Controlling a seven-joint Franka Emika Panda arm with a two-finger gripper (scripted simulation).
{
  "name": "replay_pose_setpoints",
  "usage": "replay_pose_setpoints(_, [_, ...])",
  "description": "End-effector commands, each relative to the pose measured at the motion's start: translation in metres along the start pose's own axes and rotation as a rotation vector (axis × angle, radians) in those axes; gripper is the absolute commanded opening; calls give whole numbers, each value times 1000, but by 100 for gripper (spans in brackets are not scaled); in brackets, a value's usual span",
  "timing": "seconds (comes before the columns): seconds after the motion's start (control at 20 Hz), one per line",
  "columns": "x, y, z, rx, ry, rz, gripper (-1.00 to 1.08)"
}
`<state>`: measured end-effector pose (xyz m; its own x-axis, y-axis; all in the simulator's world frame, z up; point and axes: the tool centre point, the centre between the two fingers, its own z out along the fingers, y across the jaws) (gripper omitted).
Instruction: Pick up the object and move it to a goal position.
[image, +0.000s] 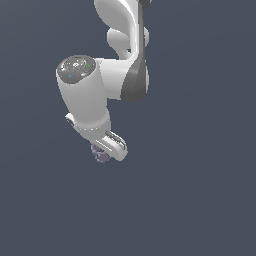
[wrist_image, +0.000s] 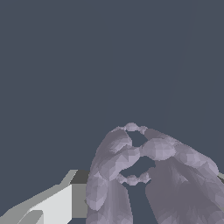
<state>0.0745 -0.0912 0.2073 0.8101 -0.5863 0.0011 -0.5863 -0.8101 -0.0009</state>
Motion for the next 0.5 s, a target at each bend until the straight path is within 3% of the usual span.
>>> replay_pose_setpoints(0.0, [15, 8, -13, 0, -1, -1, -100])
replay_pose_setpoints(0.45, [57, 28, -47, -1, -1, -2, -100])
